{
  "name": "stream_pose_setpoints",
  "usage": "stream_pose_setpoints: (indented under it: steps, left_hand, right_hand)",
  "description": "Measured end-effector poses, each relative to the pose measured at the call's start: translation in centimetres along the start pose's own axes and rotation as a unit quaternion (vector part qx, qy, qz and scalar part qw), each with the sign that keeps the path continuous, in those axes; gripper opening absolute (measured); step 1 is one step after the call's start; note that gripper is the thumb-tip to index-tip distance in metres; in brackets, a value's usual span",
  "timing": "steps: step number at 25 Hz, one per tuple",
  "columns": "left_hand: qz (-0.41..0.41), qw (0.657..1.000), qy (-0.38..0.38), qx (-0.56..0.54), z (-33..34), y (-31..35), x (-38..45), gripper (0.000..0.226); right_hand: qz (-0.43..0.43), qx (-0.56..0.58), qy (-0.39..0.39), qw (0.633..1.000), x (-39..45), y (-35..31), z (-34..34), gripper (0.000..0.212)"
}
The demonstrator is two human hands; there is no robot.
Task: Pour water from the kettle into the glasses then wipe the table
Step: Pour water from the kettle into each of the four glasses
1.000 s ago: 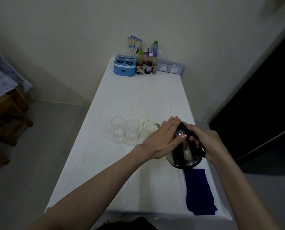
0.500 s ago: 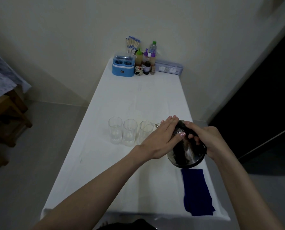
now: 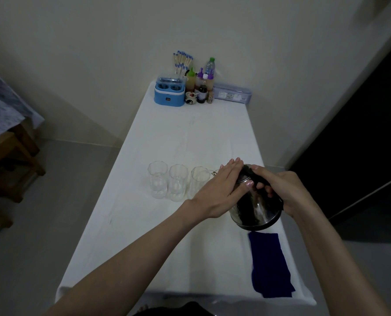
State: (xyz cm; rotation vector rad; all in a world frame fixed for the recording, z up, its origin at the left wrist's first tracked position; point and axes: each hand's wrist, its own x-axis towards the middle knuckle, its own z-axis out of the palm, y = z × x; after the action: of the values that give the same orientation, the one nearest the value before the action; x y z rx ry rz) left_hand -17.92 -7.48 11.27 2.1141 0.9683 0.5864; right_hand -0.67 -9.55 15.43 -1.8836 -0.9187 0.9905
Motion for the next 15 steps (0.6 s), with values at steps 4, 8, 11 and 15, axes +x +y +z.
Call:
stream_pose_setpoints:
  steps: [4, 8, 11, 15]
  left_hand:
    - [-0.004, 1.000, 0.001, 0.001, -0.12, -0.04, -0.02, 0.066]
    - [-0.005, 1.000, -0.002, 0.003, -0.21, -0.15, -0.02, 0.067]
    - [-0.003, 1.000, -0.002, 0.005, -0.19, -0.23, -0.01, 0.067]
    - [-0.003, 1.000, -0.003, 0.000, -0.17, -0.48, 0.16, 0.068]
  right_hand:
    - [-0.007, 0.009, -0.001, 1.000, 0.38, 0.18, 0.12, 0.050]
    - [-0.006, 0.008, -0.001, 1.000, 0.47, 0.19, 0.21, 0.050]
    - [-0.005, -0.002, 0.001, 1.000, 0.40, 0.10, 0.26, 0.049]
    - [-0.008, -0.001, -0.002, 1.000, 0.57, 0.10, 0.20, 0.051]
